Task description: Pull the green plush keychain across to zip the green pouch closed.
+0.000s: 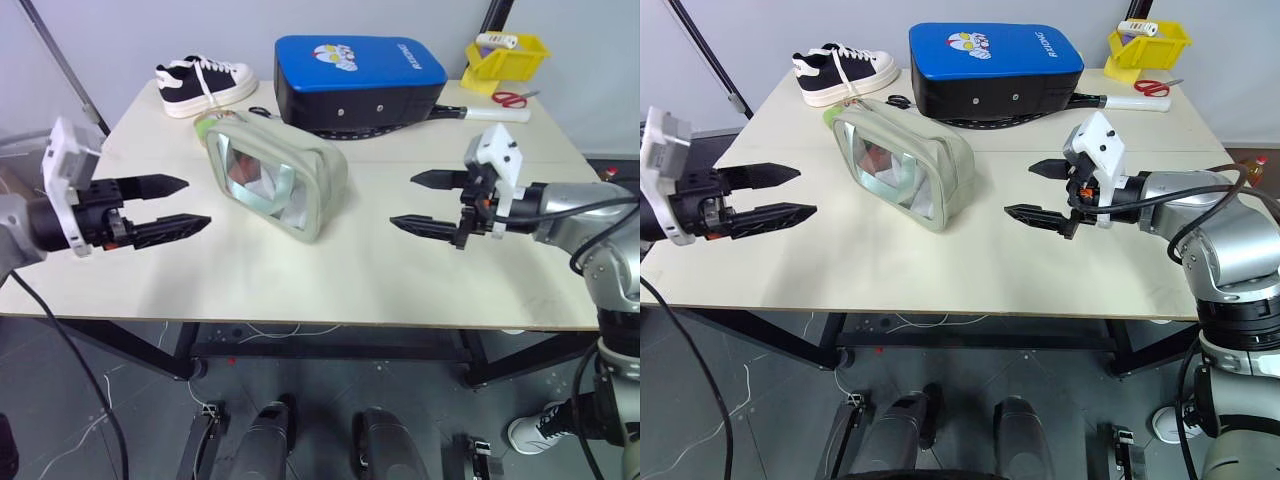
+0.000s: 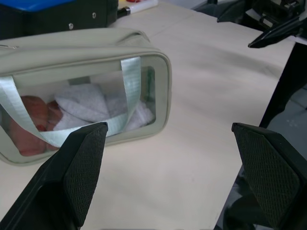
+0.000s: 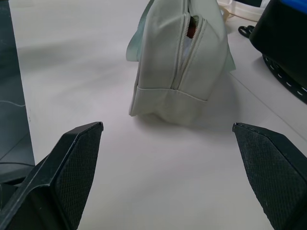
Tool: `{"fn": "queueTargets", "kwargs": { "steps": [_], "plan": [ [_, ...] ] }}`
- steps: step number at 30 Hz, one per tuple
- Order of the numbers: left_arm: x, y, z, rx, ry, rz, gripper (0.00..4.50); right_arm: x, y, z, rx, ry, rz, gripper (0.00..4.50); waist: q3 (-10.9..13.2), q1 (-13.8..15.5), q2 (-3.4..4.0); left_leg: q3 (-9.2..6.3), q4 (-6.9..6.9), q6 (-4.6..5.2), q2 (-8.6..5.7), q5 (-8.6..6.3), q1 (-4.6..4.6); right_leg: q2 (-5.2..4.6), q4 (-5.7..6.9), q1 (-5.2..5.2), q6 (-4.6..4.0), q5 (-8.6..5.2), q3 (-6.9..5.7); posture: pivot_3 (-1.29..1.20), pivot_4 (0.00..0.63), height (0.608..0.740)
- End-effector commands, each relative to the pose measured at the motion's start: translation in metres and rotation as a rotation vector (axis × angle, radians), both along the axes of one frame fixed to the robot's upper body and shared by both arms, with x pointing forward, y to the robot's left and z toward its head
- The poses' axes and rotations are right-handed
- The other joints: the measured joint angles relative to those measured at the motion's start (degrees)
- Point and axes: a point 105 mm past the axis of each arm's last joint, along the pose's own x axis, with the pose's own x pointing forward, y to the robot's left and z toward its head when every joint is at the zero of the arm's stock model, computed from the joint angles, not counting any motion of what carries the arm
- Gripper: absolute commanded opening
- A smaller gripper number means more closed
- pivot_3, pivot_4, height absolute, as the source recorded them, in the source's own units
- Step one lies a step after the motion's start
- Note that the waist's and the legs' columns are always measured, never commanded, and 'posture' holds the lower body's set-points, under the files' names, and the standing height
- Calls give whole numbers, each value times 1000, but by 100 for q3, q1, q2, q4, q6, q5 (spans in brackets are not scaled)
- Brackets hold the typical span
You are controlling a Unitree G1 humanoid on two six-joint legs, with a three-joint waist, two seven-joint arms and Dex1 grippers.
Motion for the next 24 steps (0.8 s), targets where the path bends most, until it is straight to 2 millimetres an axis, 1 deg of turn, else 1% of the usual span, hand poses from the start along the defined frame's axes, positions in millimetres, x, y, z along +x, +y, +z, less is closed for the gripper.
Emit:
{"fn": "queueTargets", "kwargs": {
  "steps": [1,2,5,8,13,14,16,19,22,24],
  "plan": [
    [-1,1,16,-43,-24,-3,4422,-4,-2,16,4,-66,1,4500,0,1,0,1,0,1,0,1,0,0,0,0,0,0,0,0,150,724],
    [0,3,20,-75,-7,7,4422,-4,-2,16,4,-65,1,4500,1,2,-1,1,0,2,0,1,0,0,0,0,0,0,0,0,150,724],
    [1,8,23,-29,-43,24,4422,-3,-2,20,14,-56,-2,4500,1,1,-2,0,0,3,0,2,2,1,0,2,3,1,-1,0,150,724],
    [1,11,25,-35,-37,35,4422,-3,-1,23,12,-55,2,4500,1,-14,-2,1,0,3,0,2,2,1,0,1,3,2,0,0,150,724],
    [1,15,31,-83,-59,46,4422,2,5,21,-29,-37,-7,4500,1,-14,-2,0,-1,-2,1,-1,2,1,-1,1,3,2,0,0,150,724],
    [0,17,32,-92,-64,48,4422,4,10,23,-33,-33,-4,4500,1,-30,-1,0,-1,-4,1,-3,2,1,-1,0,3,2,1,0,150,724],
    [0,23,43,-150,-94,62,4422,12,25,33,-46,-16,10,4500,4,-69,3,1,-1,-5,1,-4,2,1,-1,-2,0,4,2,0,150,724],
    [-2,32,56,-230,-147,84,4422,29,52,55,-39,-16,27,4500,5,-95,4,1,-2,-6,8,-4,3,9,1,-12,0,17,7,0,150,724],
    [-2,36,61,-250,-164,89,4422,43,75,70,-43,-23,32,4500,4,-69,3,0,-12,0,12,0,10,16,-1,-11,0,17,7,0,150,724],
    [-4,36,61,-245,-162,75,4422,54,95,77,-52,-14,31,4500,4,-58,2,1,-18,4,12,3,8,26,-4,-13,2,18,4,0,150,724]
  ]
}}
